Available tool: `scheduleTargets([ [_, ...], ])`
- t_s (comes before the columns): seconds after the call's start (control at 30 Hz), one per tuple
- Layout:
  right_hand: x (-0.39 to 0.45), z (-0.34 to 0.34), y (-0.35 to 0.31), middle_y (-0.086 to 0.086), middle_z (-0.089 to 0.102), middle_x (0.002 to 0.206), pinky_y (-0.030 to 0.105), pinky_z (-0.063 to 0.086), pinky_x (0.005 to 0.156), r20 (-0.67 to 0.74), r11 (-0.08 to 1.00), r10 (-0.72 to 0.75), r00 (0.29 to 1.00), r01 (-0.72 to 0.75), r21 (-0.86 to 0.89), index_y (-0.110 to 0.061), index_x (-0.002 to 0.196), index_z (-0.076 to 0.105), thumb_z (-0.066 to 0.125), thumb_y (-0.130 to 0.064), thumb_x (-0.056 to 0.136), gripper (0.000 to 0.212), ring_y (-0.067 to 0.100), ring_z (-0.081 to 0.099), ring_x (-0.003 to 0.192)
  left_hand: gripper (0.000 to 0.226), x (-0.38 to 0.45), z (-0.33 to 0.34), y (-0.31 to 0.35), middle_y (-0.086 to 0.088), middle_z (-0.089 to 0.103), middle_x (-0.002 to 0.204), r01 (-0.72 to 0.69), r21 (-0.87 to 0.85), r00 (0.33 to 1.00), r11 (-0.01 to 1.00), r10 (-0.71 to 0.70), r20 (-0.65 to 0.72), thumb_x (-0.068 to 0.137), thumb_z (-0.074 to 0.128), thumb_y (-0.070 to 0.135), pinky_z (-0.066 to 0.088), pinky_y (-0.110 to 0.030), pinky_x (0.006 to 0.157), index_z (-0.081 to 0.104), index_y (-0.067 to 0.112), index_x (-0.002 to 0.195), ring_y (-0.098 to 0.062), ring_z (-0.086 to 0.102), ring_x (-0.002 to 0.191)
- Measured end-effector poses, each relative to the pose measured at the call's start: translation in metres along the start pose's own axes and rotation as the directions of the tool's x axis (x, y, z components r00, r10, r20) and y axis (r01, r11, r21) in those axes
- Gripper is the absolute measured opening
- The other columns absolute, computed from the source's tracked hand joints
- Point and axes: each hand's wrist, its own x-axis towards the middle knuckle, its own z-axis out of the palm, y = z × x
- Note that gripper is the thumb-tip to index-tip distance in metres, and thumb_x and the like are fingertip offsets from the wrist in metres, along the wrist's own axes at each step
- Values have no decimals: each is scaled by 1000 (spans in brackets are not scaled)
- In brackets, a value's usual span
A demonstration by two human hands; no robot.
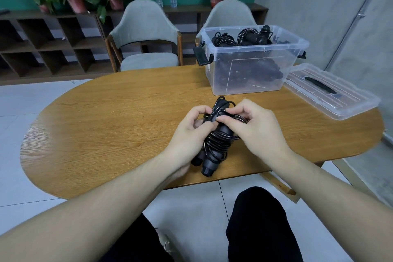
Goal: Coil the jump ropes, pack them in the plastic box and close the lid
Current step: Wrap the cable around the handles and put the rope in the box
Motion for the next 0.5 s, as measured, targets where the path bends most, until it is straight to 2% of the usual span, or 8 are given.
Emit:
scheduleTargets([
  [0.07, 1, -1, 0, -17, 69, 73, 42, 54, 74, -43, 1000, -22, 999, 23, 21, -31, 83, 68, 75, -50, 77, 22, 9, 66, 74, 24, -1, -2, 2, 0, 67, 74, -41, 21, 999, 999, 40, 30, 99, 55, 1, 51, -26, 57, 57, 24, 104, -13, 61, 63],
  [0.2, -5, 2, 2, -17, 70, 76, 45, 54, 74, -134, 997, -61, 989, 68, 47, -34, 93, 67, 71, -56, 77, 28, 11, 67, 77, 28, -2, -4, 5, 6, 66, 74, -121, 128, 990, 984, 111, 83, 100, 54, 1, 52, -25, 59, 53, 27, 108, -10, 63, 66],
  [0.3, -8, 5, 4, -14, 71, 76, 49, 53, 77, -192, 997, -70, 979, 77, 29, -36, 95, 65, 70, -58, 78, 28, 16, 67, 78, 31, -2, -4, 5, -6, 65, 85, -170, 200, 977, 965, 139, 162, 101, 53, 1, 56, -35, 66, 48, 28, 115, -19, 64, 73],
  [0.4, -8, 6, 3, -12, 68, 70, 44, 52, 73, -226, 998, -60, 972, 63, 5, -33, 89, 63, 69, -60, 78, 29, 14, 64, 73, 36, -1, -6, 6, 0, 67, 83, -185, 289, 968, 939, 125, 215, 101, 51, 0, 55, -39, 67, 42, 31, 118, -20, 61, 71],
  [0.5, -9, 7, 1, -14, 59, 67, 35, 47, 65, -151, 988, -101, 983, 82, -128, -29, 82, 53, 64, -62, 80, 35, 11, 58, 70, 37, 1, -10, 8, -4, 70, 89, -173, 331, 968, 928, 98, 231, 101, 52, 0, 56, -37, 71, 38, 30, 118, -19, 63, 74],
])
